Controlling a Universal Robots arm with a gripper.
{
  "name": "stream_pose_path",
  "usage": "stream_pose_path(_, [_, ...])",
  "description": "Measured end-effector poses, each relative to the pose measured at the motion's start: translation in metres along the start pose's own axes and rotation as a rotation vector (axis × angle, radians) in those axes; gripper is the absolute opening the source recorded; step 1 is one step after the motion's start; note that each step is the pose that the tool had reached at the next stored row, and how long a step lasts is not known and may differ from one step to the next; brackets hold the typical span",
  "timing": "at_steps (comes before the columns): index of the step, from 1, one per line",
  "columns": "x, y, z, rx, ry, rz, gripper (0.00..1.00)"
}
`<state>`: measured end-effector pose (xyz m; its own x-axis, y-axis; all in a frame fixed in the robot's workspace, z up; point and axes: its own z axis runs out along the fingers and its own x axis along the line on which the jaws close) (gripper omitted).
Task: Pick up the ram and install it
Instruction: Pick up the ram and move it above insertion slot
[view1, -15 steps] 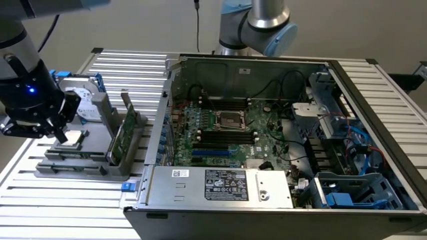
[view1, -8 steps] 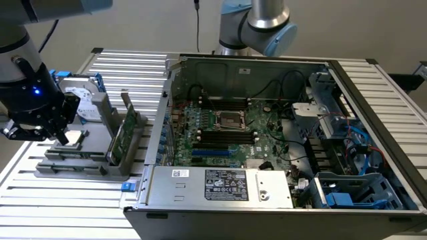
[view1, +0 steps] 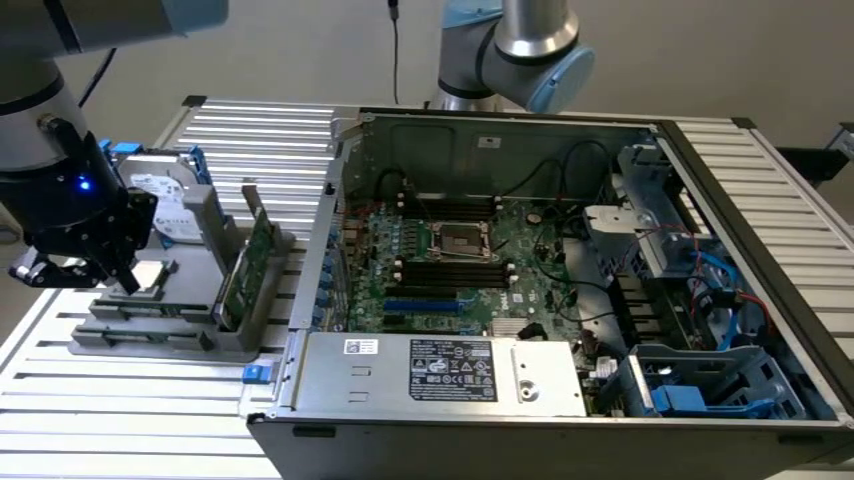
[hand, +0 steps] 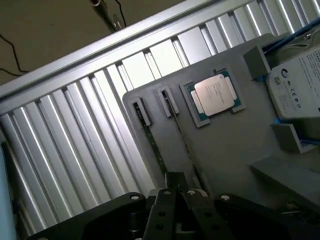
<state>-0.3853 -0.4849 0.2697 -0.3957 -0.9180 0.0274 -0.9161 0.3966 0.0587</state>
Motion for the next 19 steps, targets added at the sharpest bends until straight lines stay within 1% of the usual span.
stream_pose_path(1, [0.0,0.0,0.0002,0.0004,-0.0009,-0.018,0.11])
stream_pose_path(2, [0.0,0.0001,0.0003,0.0007,-0.0031,-0.035,0.11])
stream_pose_path(8, [0.0,0.0,0.0007,-0.0009,-0.0263,-0.125,0.11])
stream_pose_path(9, [-0.0001,0.0,0.0007,-0.0011,-0.0285,-0.142,0.11])
stream_pose_path(11, [-0.0001,0.0,0.0007,0.0004,-0.0296,-0.176,0.11])
stream_pose_path(13, [0.0,-0.0001,0.0007,0.0054,-0.0293,-0.212,0.11])
stream_pose_path(15, [0.0,0.0,0.0007,0.0123,-0.0292,-0.248,0.11])
stream_pose_path(17, [0.0,-0.0001,0.0007,0.02,-0.0294,-0.285,0.11])
stream_pose_path(19, [0.0001,-0.0001,0.0007,0.0298,-0.0303,-0.32,0.11])
